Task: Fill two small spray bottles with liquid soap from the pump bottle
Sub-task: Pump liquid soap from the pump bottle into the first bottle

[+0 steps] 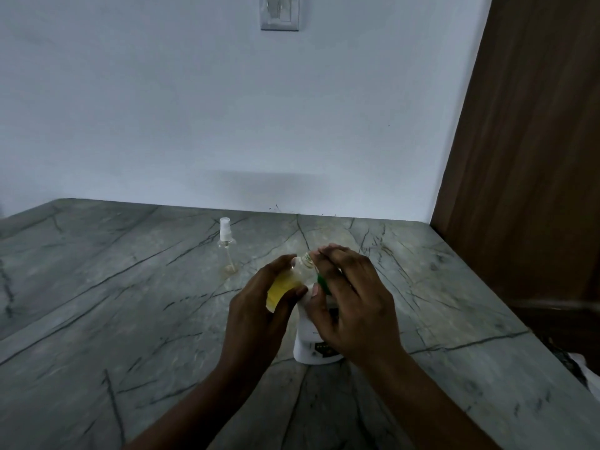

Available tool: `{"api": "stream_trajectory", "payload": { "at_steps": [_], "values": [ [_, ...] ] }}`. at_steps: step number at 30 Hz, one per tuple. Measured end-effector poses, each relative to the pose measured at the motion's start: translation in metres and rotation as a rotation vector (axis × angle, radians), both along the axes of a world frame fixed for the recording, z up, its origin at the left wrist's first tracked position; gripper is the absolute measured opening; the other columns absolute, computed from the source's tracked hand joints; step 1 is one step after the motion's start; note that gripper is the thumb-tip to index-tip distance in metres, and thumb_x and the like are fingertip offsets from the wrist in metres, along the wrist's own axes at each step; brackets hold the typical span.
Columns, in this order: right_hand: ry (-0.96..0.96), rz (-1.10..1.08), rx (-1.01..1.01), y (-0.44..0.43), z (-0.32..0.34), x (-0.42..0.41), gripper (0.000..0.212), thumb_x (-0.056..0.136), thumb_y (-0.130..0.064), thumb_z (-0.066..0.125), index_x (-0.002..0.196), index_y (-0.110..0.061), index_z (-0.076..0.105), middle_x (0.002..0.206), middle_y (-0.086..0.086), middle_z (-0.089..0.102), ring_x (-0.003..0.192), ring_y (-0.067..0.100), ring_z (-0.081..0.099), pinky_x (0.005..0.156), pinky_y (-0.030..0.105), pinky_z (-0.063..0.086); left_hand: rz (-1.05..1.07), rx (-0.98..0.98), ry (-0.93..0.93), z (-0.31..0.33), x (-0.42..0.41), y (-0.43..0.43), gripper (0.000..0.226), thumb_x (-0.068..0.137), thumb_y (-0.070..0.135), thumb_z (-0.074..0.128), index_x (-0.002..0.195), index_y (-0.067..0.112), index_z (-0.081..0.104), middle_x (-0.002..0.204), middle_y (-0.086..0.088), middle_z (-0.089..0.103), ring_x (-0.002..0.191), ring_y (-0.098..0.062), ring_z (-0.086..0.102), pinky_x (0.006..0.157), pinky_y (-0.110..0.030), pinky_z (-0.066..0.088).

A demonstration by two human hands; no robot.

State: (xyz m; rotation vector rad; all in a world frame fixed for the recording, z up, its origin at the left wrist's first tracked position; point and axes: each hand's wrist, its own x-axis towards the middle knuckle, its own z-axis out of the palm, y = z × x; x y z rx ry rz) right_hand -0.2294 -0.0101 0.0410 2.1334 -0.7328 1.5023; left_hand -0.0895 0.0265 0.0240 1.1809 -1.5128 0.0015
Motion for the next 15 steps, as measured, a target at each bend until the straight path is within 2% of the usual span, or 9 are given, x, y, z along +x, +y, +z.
{"api": "stream_trajectory", "payload": {
  "at_steps": [6,9,11,15],
  "values": [
    [-0.005,-0.002,-0.003,-0.003,-0.002,0.001,0.038,0.088,-0.021,0.049,0.114,0.003,0.063,0.110,0.018,0.064,0.111,0.023,0.052,0.097,0.023,0.040,0.001,0.004,-0.006,0.000,0.000,0.000,0.044,0.078,0.042,0.054,0.120,0.032,0.049,0.106,0.026,0.051,0.096,0.019,0.049,0.076,0.000,0.039],
    [-0.015,0.037,0.009,-0.004,-0.004,0.002,0.042,0.097,-0.030,0.038,0.117,0.001,0.059,0.113,0.018,0.063,0.113,0.024,0.051,0.101,0.021,0.036,0.000,-0.003,-0.012,0.000,0.000,0.000,0.044,0.078,0.042,0.053,0.121,0.031,0.048,0.108,0.018,0.054,0.094,0.018,0.050,0.077,-0.001,0.040],
    [-0.018,0.050,0.027,-0.003,-0.005,0.002,0.051,0.099,-0.035,0.032,0.114,0.004,0.062,0.112,0.018,0.063,0.112,0.024,0.051,0.101,0.022,0.036,-0.001,-0.010,-0.013,-0.001,0.001,0.000,0.043,0.079,0.041,0.054,0.121,0.031,0.048,0.109,0.016,0.056,0.093,0.017,0.052,0.077,-0.001,0.040],
    [-0.018,0.060,0.022,0.000,-0.010,0.002,0.052,0.099,-0.034,0.033,0.112,0.005,0.064,0.111,0.019,0.064,0.112,0.025,0.053,0.100,0.024,0.038,-0.006,-0.017,-0.012,-0.006,0.002,0.000,0.040,0.082,0.033,0.061,0.120,0.030,0.050,0.109,0.025,0.054,0.097,0.017,0.051,0.077,-0.002,0.040]
  ]
}}
